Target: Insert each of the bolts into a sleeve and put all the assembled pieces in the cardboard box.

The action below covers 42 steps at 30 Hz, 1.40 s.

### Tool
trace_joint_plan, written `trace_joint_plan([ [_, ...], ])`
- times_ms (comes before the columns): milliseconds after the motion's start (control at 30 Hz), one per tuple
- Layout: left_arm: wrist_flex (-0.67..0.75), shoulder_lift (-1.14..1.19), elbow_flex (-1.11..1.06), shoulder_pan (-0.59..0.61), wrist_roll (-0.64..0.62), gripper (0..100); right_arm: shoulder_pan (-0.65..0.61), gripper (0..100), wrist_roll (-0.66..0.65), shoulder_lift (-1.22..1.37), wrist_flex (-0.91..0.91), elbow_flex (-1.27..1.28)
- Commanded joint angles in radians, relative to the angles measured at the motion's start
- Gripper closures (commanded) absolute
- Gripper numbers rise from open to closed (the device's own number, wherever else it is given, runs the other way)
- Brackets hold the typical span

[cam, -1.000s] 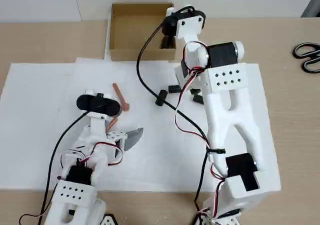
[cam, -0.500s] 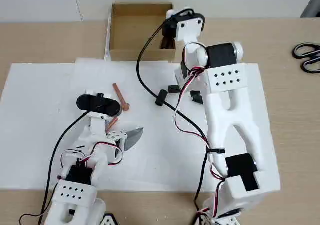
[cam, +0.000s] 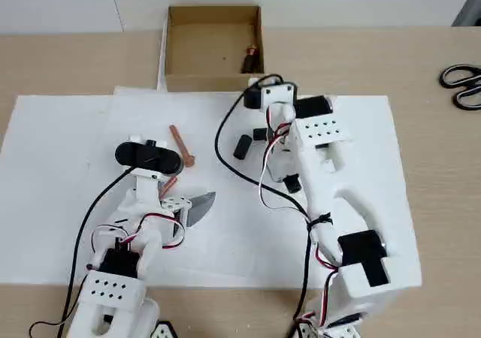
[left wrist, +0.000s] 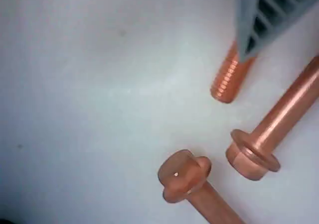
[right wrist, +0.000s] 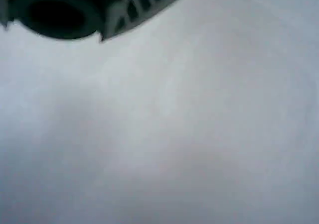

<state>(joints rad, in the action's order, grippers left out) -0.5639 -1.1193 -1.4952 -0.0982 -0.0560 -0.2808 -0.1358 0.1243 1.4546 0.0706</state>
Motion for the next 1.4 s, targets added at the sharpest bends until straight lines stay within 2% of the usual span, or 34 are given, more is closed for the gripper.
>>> trace_joint_plan([
  [0, 0.021, -0.011, 0.002, -0.006, 0.003, 64, 0.004, 99.1, -0.008, -0.059, -0.065, 0.048],
  [100, 0.021, -0.011, 0.002, -0.006, 0.003, 64, 0.004, 98.7, -0.005, -0.059, -0.096, 0.080],
  [267, 0.021, -0.011, 0.002, -0.006, 0.003, 64, 0.005, 89.6, 0.020, -0.056, -0.104, 0.097],
  [633, 0.021, -0.011, 0.002, -0.006, 0.003, 64, 0.005, 89.4, 0.029, 0.090, -0.102, 0.091],
  [867, 0.021, -0.011, 0.002, -0.006, 0.003, 64, 0.005, 83.0, 0.025, 0.091, -0.096, 0.091],
  [1367, 0.021, -0.011, 0.002, -0.006, 0.003, 64, 0.004, 83.3, 0.031, 0.099, -0.079, 0.117],
])
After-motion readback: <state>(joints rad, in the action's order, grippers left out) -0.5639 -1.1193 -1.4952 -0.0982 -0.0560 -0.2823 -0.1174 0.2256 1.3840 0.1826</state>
